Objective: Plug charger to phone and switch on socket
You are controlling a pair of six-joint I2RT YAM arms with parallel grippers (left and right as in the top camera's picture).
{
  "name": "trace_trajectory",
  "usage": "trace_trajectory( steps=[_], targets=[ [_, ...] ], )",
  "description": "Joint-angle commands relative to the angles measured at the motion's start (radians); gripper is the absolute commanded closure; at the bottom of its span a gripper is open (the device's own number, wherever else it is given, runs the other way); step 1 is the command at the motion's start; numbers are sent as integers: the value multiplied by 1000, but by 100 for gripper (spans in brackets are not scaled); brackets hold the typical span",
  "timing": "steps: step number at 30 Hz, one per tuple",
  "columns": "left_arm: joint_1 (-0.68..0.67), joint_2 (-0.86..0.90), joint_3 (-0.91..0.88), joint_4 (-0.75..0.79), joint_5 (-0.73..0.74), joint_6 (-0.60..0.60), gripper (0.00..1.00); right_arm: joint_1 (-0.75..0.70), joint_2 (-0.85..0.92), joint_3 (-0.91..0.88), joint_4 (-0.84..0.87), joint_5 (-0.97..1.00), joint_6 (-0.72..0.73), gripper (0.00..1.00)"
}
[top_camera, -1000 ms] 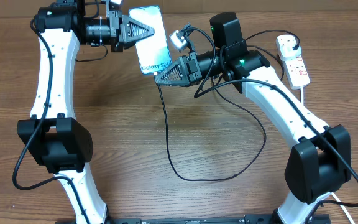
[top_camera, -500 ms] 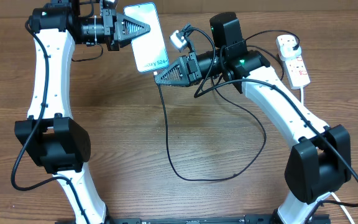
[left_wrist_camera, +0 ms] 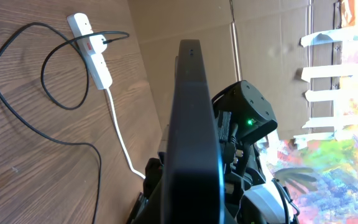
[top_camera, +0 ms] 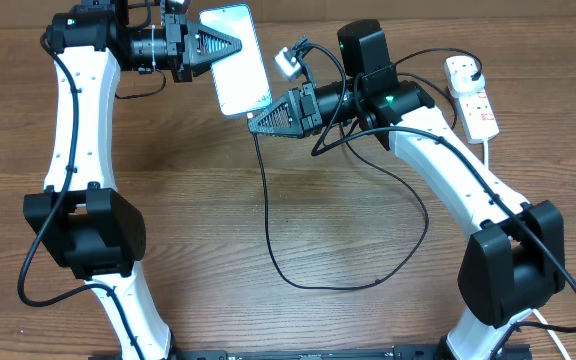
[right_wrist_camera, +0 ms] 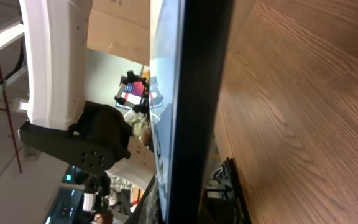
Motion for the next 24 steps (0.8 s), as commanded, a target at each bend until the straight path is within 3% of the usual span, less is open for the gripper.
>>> trace_trajectory(
  steps=[1,24],
  targets=[
    [-3,-6,14,0,56,-17,96,-3,-3,6,6,8,4,96],
    [-18,-6,14,0,0,-5,96,-3,-3,6,21,-22,8,96]
  ],
)
